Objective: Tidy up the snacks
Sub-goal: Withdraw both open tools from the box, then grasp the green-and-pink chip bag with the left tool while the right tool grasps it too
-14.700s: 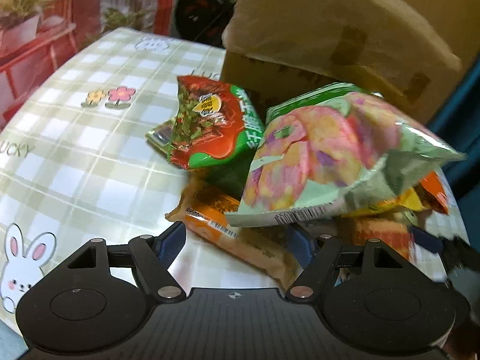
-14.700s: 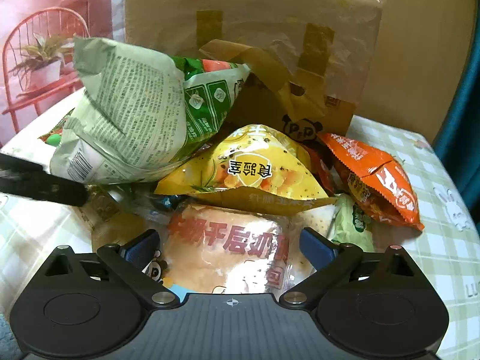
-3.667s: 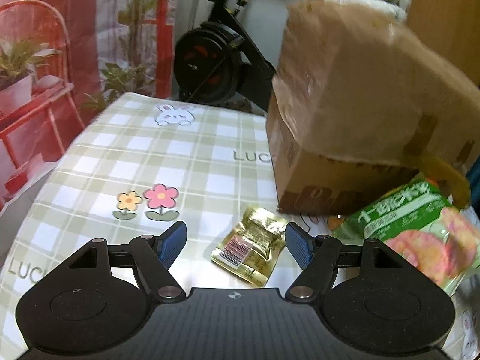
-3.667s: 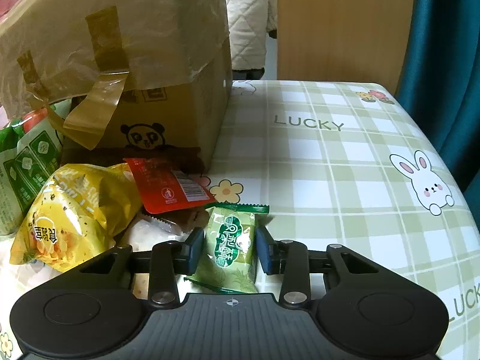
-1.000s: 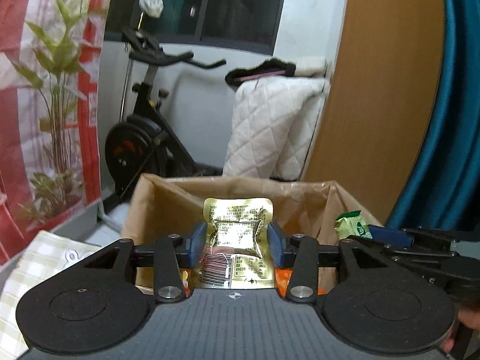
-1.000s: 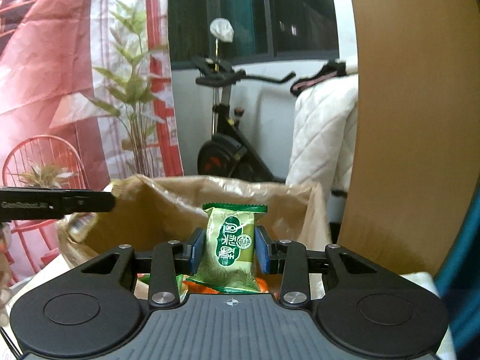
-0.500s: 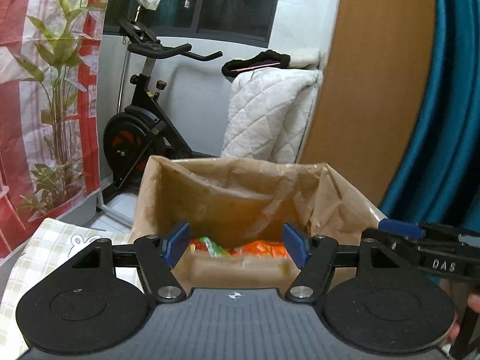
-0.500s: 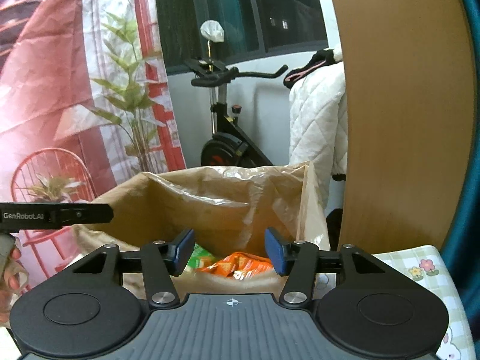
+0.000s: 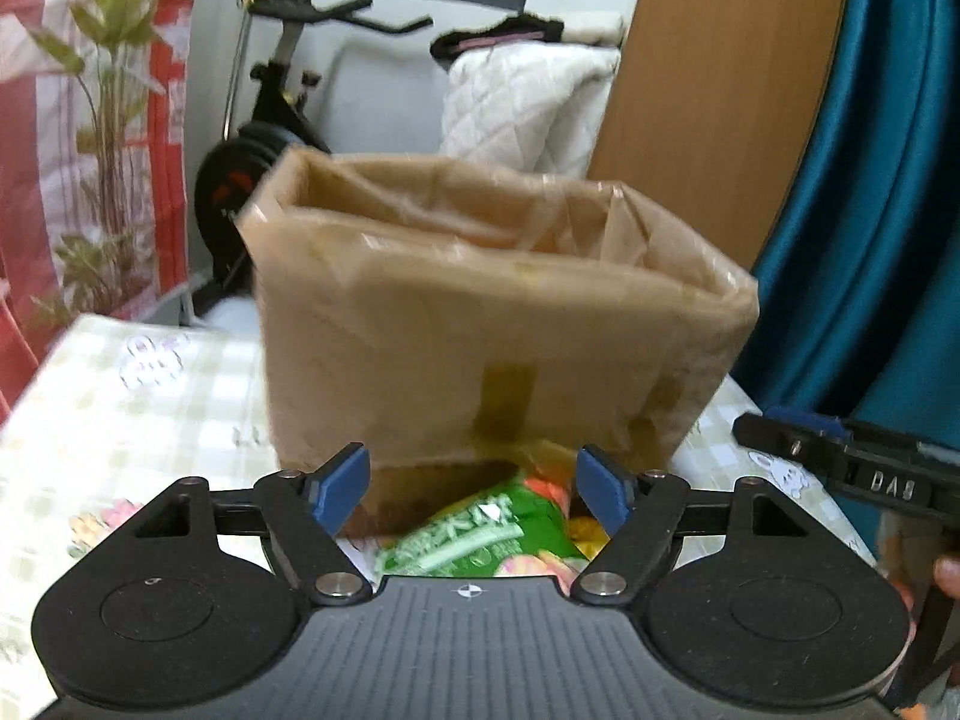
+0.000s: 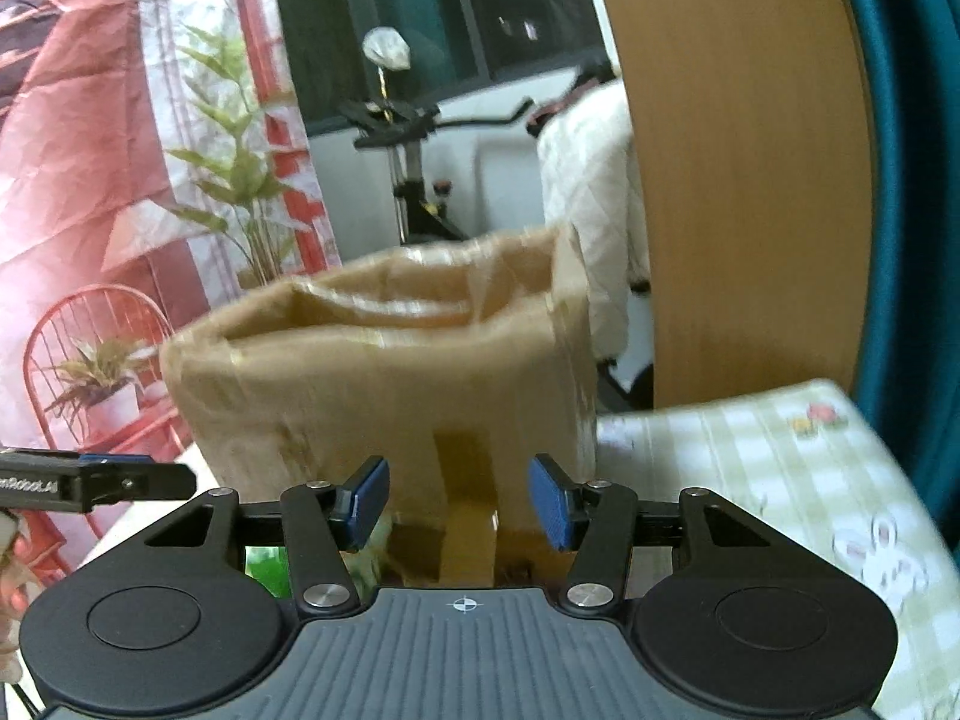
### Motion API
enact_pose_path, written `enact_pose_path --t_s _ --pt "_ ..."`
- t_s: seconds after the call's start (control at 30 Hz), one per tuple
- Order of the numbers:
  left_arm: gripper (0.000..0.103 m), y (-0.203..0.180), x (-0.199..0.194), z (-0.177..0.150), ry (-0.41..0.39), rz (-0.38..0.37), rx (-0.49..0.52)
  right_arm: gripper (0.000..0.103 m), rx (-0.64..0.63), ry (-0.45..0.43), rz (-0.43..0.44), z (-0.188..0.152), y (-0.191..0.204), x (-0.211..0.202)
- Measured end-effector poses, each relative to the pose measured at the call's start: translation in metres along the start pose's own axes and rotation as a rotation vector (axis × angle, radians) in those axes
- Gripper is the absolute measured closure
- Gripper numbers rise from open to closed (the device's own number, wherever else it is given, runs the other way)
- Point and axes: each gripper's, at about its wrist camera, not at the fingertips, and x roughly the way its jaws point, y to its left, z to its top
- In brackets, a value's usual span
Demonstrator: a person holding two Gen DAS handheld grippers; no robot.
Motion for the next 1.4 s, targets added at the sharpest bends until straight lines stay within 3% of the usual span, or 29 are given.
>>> enact_pose_path --t_s 0.23,0.5,0.8,0.93,1.03,1.1,1.3,1.4 --pt "0.023 -0.011 0.028 -0.014 0.069 -0.017 0.003 0.054 0.017 0.064 -0.012 -0.030 -0.003 0.009" --pt "0.023 0.004 0.000 -0.029 0.035 -0.006 -0.044 0.054 0.037 0.099 0.018 -0.043 0.003 0.010" --pt "0.024 0.046 -0.036 -0.045 0.008 0.044 -0.132 0.050 -0.058 0.103 0.159 -0.030 0.064 0.010" --pt "0.024 0.059 -0.040 -0.053 0.015 0.049 -0.165 0.048 -0.127 0.143 0.214 -0.030 0.095 0.019" --pt "0.025 0.065 -0.038 -0.061 0.033 0.015 -0.195 0.050 -0.188 0.201 0.226 -0.039 0.108 0.028" --pt "0.025 0.066 -0.033 -0.067 0.047 -0.018 -0.216 0.058 -0.196 0.235 0.213 -0.044 0.108 0.032" --pt "0.025 0.062 -0.008 -0.089 0.104 -0.160 -0.294 0.074 -0.144 0.254 0.212 -0.052 0.080 0.019" --pt "0.025 0.054 0.003 -0.096 0.111 -0.217 -0.314 0.076 -0.126 0.267 0.191 -0.057 0.066 0.016"
